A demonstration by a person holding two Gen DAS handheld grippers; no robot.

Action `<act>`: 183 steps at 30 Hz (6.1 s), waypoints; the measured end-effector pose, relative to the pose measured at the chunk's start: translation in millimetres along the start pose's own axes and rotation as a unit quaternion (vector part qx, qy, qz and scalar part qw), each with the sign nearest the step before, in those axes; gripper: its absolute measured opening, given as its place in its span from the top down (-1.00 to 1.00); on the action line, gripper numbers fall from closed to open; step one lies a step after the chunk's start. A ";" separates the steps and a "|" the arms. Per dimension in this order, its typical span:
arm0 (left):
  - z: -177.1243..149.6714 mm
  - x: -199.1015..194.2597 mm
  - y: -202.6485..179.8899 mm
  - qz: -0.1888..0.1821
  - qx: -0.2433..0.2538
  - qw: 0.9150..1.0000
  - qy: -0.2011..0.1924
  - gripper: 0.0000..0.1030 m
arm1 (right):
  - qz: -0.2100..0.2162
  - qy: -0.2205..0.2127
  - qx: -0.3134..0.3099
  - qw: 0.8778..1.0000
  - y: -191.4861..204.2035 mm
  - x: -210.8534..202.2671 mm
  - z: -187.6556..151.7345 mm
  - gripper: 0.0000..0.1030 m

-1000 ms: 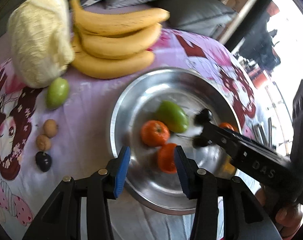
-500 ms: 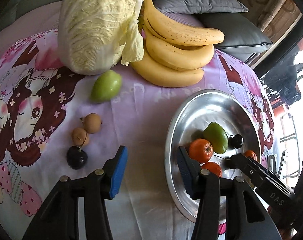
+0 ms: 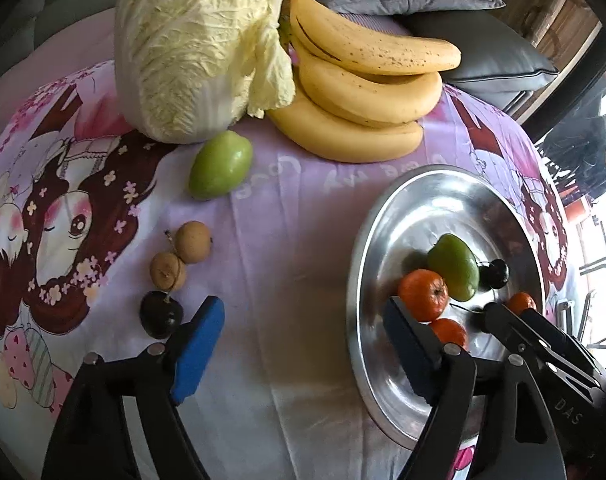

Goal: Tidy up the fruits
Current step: 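Withdraw both open tools from the bowl toward the remaining fruit, then move the open left tool down around the last dark cherry on the cloth, then close the left tool on the dark cherry while the right tool grasps a brown longan, then lift and carry the cherry in the left tool and longan in the right tool over the bowl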

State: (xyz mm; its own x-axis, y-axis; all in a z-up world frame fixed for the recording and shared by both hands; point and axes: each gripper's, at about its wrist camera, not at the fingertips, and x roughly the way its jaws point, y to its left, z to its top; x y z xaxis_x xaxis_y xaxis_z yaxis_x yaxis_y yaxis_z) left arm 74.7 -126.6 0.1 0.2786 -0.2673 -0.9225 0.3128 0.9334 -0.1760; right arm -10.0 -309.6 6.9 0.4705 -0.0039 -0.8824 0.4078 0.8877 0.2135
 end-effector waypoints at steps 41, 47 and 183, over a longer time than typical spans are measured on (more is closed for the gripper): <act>0.2 -18.3 20.1 0.006 -0.012 0.999 -0.049 -0.92 | -0.016 -0.005 -0.047 0.999 28.1 1.1 -5.1 -1.00; 3.3 -27.2 42.4 0.004 -0.032 0.998 -0.063 -0.92 | -0.012 -0.007 -0.060 0.998 45.5 0.1 -8.6 -1.00; 19.3 -19.8 169.4 -0.071 -0.170 0.982 -0.033 0.39 | 0.133 0.014 -0.125 0.983 203.3 66.8 0.4 0.48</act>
State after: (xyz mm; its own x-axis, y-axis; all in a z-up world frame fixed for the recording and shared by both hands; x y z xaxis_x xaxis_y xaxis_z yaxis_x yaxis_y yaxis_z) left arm 139.7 32.1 -4.8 0.3151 -0.4053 -0.8582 0.0352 0.9086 -0.4162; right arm 104.7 -129.6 -8.4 0.5121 0.2532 -0.8207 0.0658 0.9412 0.3314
